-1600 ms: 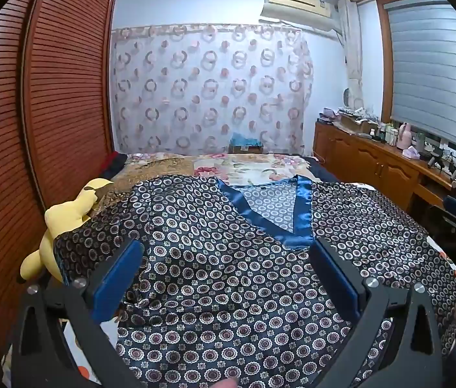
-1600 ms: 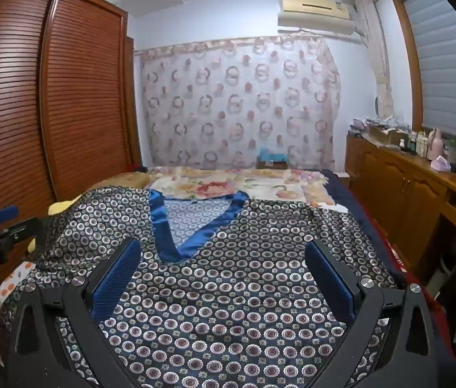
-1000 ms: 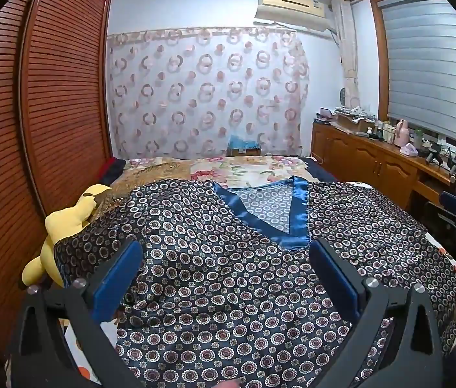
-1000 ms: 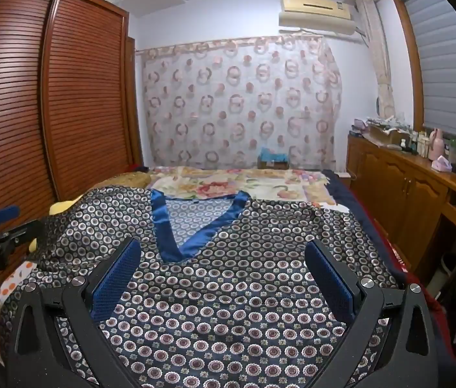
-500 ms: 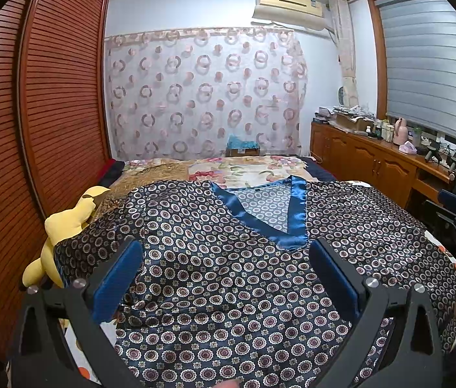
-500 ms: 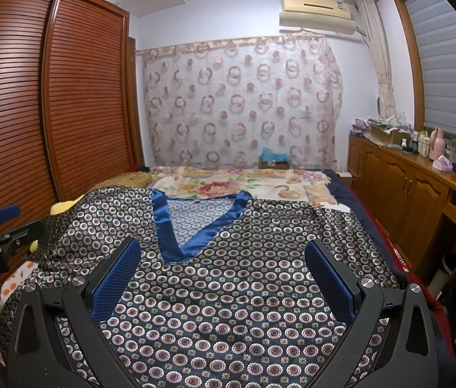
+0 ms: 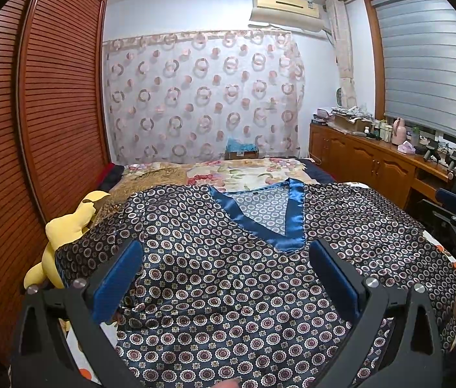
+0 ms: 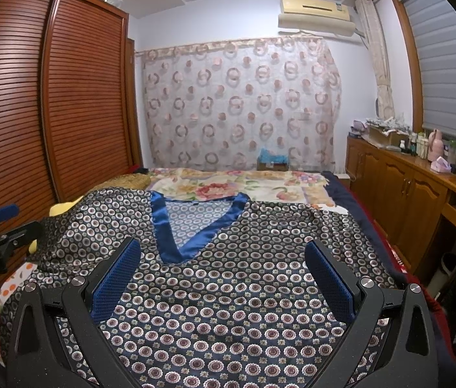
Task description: Fold small clothes
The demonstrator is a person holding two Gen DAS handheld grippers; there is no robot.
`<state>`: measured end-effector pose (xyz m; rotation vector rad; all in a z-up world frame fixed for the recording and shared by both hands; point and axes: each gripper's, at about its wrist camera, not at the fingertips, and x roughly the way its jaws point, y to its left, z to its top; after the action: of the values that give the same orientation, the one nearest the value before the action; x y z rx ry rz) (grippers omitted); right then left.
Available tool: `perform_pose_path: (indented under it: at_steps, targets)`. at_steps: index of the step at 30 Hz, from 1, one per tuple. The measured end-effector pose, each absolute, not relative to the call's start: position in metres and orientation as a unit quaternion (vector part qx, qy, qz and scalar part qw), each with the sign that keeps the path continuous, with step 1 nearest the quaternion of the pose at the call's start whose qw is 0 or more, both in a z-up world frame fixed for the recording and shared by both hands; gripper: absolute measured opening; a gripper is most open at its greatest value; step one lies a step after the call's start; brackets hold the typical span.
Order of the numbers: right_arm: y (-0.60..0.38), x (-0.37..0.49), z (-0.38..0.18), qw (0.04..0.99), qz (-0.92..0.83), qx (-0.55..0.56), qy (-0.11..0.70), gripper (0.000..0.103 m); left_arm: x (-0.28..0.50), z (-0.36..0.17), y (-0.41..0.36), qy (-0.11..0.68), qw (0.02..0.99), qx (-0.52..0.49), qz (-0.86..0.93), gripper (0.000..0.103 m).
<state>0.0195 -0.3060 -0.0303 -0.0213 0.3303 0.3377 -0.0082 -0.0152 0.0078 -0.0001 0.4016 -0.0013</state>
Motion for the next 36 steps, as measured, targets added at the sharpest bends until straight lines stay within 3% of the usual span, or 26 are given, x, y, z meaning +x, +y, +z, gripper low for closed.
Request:
perform_pose_path:
  at_steps: [36]
  targets:
    - [-0.3060, 0.0185, -0.0300, 0.972, 0.168, -0.010, 0.162, 0.103, -0.0110, 0.0089, -0.0187, 0.199, 0.980, 0.002, -0.002, 0.103]
